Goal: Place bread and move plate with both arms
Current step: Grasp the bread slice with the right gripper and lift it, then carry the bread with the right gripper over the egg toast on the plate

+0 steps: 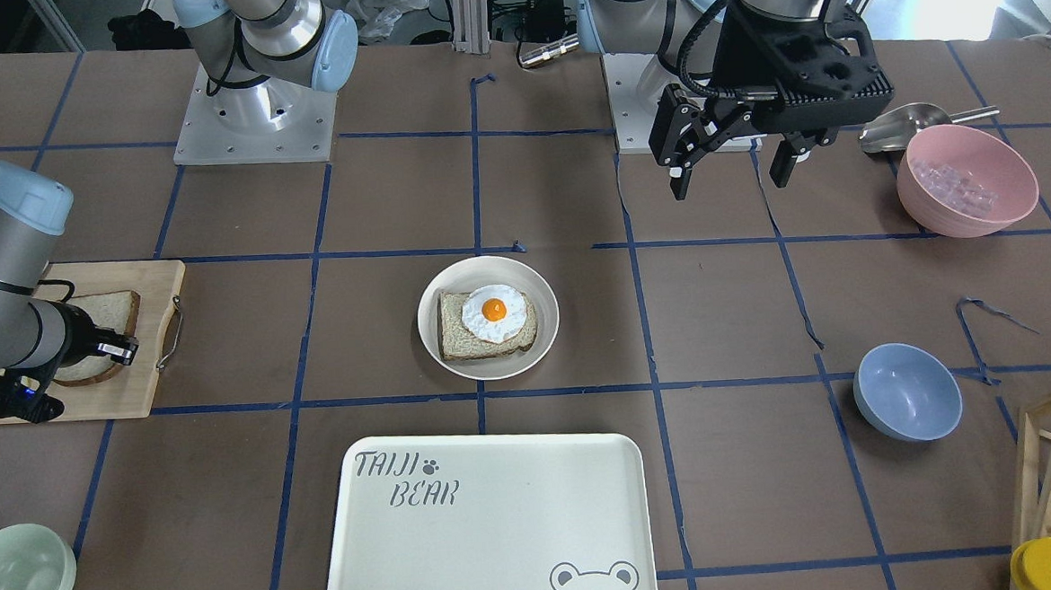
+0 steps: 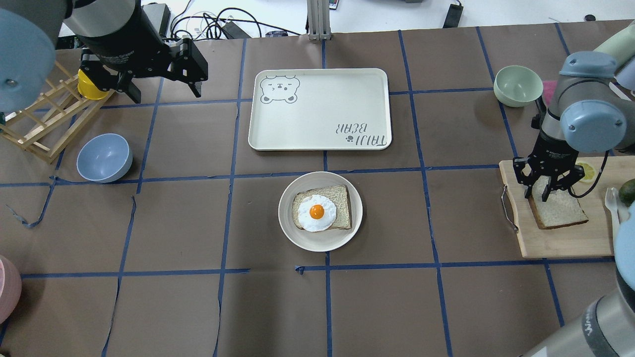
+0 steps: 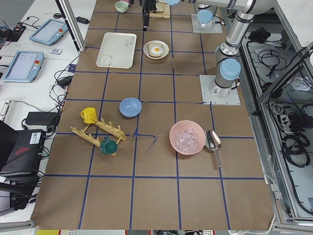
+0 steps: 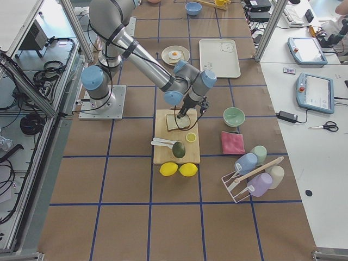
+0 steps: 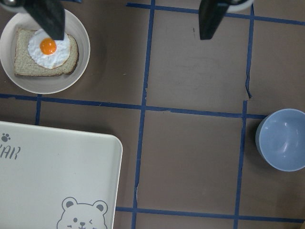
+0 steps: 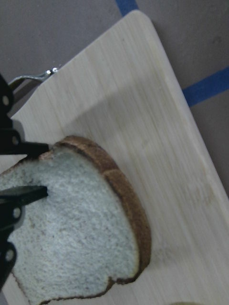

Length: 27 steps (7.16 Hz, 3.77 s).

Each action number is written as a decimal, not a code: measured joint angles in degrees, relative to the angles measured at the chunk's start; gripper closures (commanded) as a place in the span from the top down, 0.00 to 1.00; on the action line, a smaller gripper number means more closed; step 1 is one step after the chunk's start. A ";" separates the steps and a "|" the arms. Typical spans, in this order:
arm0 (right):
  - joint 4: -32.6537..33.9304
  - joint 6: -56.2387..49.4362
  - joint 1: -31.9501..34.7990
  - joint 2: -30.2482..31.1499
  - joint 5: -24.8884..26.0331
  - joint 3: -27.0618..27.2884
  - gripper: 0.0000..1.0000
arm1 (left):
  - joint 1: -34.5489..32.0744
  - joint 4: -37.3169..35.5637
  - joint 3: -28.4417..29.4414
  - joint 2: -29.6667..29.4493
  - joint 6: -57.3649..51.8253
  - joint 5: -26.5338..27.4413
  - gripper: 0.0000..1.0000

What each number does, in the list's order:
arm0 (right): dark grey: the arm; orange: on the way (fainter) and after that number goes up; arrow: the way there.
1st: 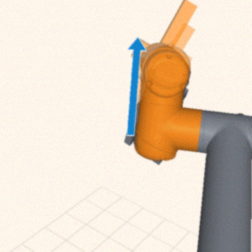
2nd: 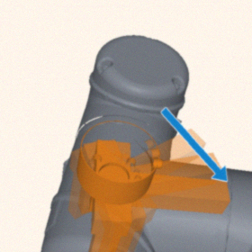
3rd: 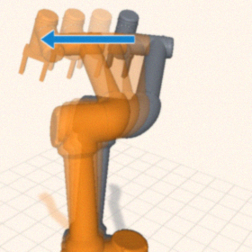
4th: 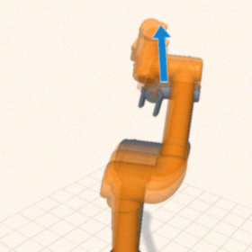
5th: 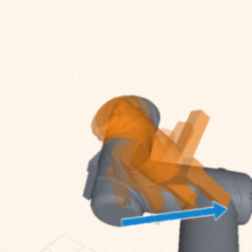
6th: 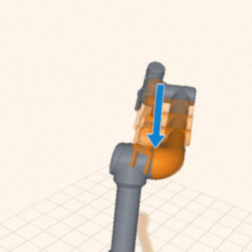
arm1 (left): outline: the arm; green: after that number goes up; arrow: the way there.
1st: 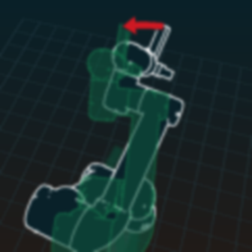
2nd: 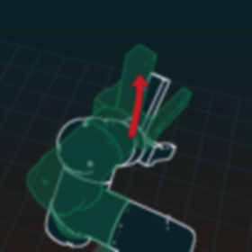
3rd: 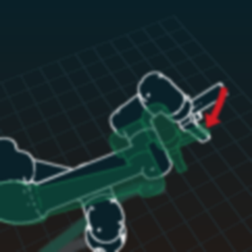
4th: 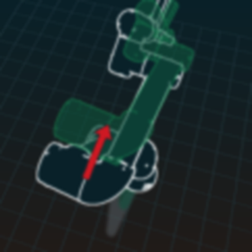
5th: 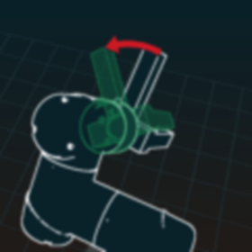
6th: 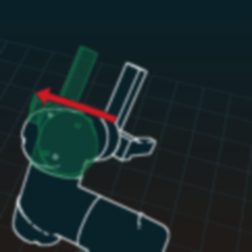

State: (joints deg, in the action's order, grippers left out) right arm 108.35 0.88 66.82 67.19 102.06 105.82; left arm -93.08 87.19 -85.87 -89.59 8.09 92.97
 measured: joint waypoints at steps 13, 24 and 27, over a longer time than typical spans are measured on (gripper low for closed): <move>-29.03 8.84 8.47 5.94 -5.45 -17.37 0.00 | -0.02 0.00 -0.04 0.01 0.00 0.07 1.00; -15.83 52.84 46.13 0.10 -21.65 -19.02 0.00 | 0.00 0.00 -0.09 0.00 0.00 0.12 1.00; -12.13 53.11 47.32 -2.49 -21.80 -18.93 0.00 | 0.28 0.00 -0.09 0.02 0.00 0.00 1.00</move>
State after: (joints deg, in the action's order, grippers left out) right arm 96.22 53.99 114.13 64.70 80.26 86.89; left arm -92.80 87.19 -85.96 -89.56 8.09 92.96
